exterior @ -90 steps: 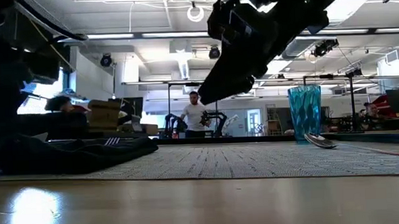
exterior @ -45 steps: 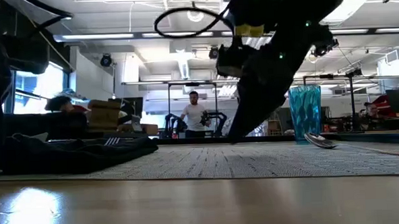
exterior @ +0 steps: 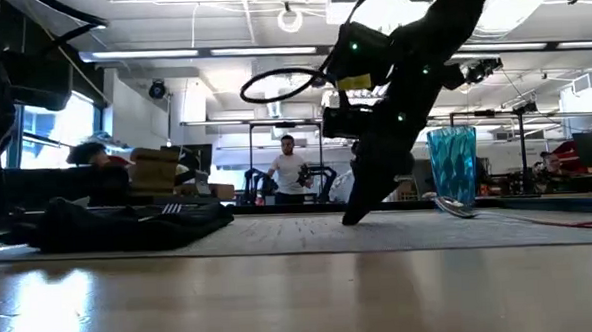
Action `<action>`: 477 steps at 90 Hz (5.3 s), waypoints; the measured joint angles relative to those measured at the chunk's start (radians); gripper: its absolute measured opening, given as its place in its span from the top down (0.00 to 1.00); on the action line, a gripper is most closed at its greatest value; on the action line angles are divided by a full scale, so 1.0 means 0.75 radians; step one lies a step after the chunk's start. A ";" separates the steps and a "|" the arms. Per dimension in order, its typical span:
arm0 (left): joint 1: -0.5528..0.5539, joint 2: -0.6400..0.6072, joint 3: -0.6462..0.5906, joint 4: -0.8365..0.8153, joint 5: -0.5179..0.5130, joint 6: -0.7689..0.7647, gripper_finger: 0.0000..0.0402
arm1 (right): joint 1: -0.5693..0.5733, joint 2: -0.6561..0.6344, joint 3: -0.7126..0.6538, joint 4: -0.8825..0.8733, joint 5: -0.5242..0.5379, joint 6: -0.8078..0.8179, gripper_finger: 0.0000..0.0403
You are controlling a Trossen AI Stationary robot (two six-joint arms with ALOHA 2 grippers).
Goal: Set table place
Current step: Move the gray table mat to the top of the table in between the green cup and the orange plate, then put the orange table knife on the gray table mat beside the orange spoon
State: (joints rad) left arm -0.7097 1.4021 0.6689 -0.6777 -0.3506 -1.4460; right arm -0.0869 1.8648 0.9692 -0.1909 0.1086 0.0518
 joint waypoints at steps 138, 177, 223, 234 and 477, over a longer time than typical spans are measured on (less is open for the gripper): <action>-0.009 0.060 -0.066 0.318 0.100 0.175 0.78 | 0.376 -0.179 0.083 -0.028 0.055 0.306 0.57; 0.172 0.301 0.062 0.757 0.110 0.573 0.78 | 0.505 -0.113 0.085 0.246 0.137 0.349 0.57; 0.139 0.240 0.427 -0.107 -0.048 0.764 0.78 | 0.497 -0.086 0.085 0.395 0.128 0.513 0.57; 0.123 0.238 0.428 -0.140 -0.089 0.730 0.78 | 0.498 -0.086 0.085 0.406 0.124 0.557 0.57; 0.446 0.231 -0.203 1.004 0.421 1.704 0.82 | 0.536 0.142 0.085 0.681 0.105 0.613 0.38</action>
State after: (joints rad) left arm -0.3756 1.5753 0.5169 0.0756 -0.0347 -0.1677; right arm 0.3153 1.9713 1.0328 0.3202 0.1874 0.5115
